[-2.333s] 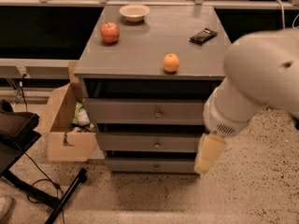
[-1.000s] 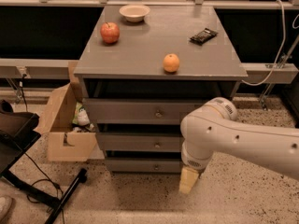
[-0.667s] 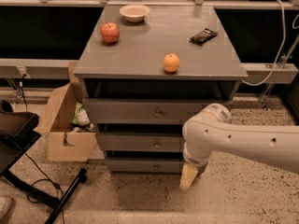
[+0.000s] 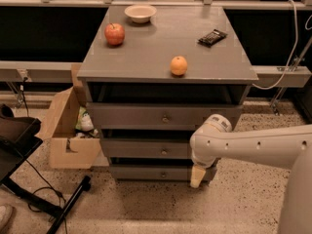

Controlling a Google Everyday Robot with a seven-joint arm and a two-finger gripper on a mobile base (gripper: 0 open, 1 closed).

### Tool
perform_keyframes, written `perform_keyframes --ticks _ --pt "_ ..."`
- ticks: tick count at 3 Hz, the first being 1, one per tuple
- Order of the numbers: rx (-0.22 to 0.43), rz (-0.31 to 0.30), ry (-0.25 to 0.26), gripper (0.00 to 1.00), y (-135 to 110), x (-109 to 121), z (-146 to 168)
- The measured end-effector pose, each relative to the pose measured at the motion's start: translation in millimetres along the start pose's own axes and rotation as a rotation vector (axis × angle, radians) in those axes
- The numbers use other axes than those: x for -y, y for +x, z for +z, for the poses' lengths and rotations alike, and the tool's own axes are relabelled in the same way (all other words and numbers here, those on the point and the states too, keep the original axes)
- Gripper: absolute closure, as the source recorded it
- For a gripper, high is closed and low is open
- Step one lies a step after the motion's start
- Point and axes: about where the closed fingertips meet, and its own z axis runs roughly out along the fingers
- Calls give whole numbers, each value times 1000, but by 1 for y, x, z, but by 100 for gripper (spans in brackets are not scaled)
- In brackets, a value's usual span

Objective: Open middle drawer

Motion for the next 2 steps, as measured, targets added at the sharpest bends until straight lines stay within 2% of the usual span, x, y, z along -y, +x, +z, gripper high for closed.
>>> perform_keyframes --ticks 2 --pt "-8 -72 22 0 -3 23 35"
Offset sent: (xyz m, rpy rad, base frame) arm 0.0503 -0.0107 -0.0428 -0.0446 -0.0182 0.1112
